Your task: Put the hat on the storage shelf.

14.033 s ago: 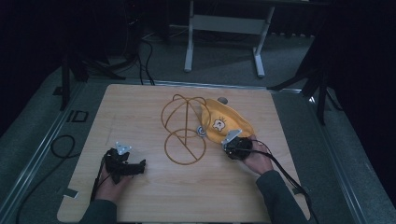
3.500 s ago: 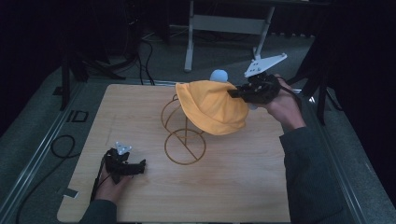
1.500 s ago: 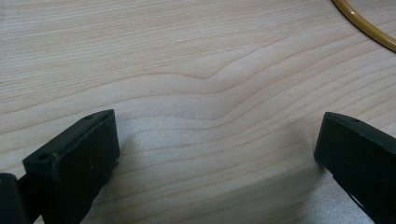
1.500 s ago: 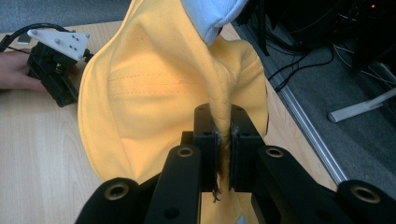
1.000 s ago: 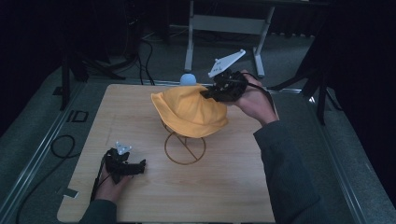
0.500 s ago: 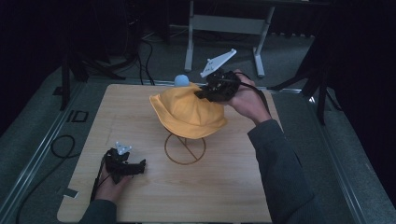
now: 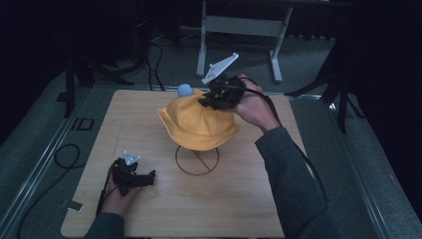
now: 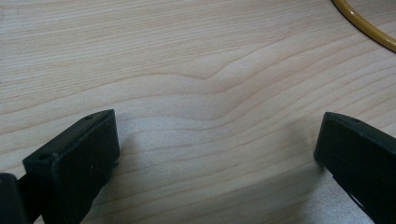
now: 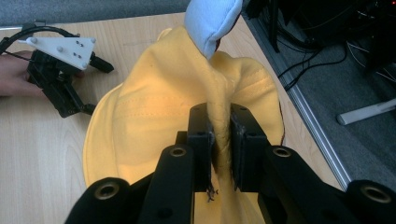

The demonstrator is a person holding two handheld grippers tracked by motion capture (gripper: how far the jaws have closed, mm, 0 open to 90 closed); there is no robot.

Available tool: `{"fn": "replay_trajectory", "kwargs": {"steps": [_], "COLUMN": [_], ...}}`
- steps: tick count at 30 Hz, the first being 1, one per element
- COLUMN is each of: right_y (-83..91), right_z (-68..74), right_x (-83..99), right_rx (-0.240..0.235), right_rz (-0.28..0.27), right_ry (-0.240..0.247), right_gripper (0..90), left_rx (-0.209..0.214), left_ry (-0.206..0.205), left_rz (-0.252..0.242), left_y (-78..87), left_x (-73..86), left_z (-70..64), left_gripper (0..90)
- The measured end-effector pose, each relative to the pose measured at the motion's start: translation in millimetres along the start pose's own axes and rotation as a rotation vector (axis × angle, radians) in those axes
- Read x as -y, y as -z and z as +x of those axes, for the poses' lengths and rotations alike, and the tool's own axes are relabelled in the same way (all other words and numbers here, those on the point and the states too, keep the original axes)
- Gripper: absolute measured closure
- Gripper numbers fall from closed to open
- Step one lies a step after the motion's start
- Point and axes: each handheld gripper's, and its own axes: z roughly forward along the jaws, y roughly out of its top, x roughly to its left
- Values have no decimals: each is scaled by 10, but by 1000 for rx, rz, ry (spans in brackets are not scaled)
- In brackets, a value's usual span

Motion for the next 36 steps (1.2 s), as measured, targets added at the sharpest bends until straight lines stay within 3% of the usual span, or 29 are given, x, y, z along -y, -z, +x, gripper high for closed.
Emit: {"fn": "replay_trajectory", "kwargs": {"steps": [13,22,24,25,27,36], "right_y": [-156,12,28,82,109,158], "right_z": [59,19,14,15,12,-28], "right_x": [-51,-51,-50,-44,-42,-3], "right_rx": [-17,-1,1,11,22,63], "right_rz": [48,2,-3,-18,-22,-29], "right_ry": [20,-14,-18,-17,-23,-50], "right_gripper": [801,534,534,459,409,298], "left_rx": [0,0,0,0,0,0], "left_ry": [1,1,1,3,3,3], "left_rz": [-1,0,0,-2,-2,-2], "left_y": [-1,0,0,-2,-1,-1], "left_x": [0,0,0,0,0,0], "left_z": [-1,0,0,-2,-2,-2], "left_gripper": [2,2,2,2,2,2]}}
